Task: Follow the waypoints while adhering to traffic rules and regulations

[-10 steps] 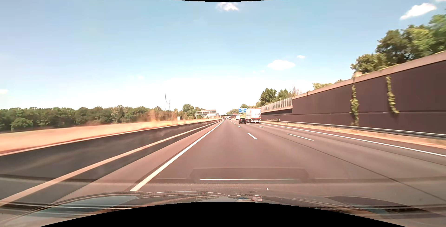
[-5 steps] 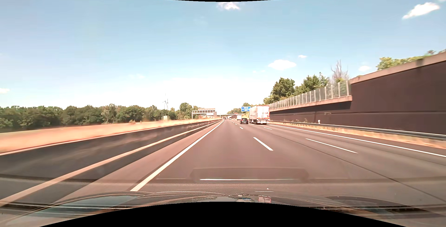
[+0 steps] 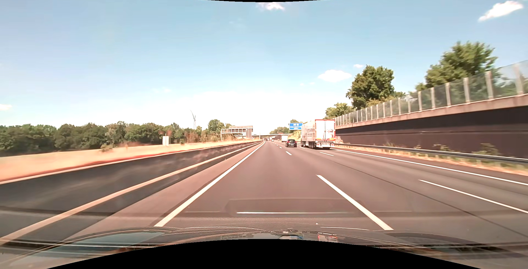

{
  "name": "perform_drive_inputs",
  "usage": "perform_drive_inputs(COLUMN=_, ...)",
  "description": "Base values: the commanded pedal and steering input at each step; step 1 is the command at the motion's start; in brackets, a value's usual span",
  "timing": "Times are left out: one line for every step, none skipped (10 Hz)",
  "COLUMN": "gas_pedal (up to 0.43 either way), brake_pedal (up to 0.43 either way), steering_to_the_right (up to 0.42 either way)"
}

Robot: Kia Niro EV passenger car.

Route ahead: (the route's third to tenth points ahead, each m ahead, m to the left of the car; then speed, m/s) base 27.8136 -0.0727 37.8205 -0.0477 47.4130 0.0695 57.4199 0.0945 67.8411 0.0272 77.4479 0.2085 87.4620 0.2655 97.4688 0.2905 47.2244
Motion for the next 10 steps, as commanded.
perform_drive_inputs(gas_pedal=0.74, brake_pedal=0.0, steering_to_the_right=-0.004)
perform_drive_inputs(gas_pedal=0.74, brake_pedal=0.0, steering_to_the_right=-0.004)
perform_drive_inputs(gas_pedal=0.752, brake_pedal=0.0, steering_to_the_right=-0.004)
perform_drive_inputs(gas_pedal=0.752, brake_pedal=0.0, steering_to_the_right=-0.004)
perform_drive_inputs(gas_pedal=0.752, brake_pedal=0.0, steering_to_the_right=-0.004)
perform_drive_inputs(gas_pedal=0.752, brake_pedal=0.0, steering_to_the_right=-0.004)
perform_drive_inputs(gas_pedal=0.752, brake_pedal=0.0, steering_to_the_right=-0.004)
perform_drive_inputs(gas_pedal=0.752, brake_pedal=0.0, steering_to_the_right=-0.004)
perform_drive_inputs(gas_pedal=0.752, brake_pedal=0.0, steering_to_the_right=-0.004)
perform_drive_inputs(gas_pedal=0.752, brake_pedal=0.0, steering_to_the_right=-0.004)
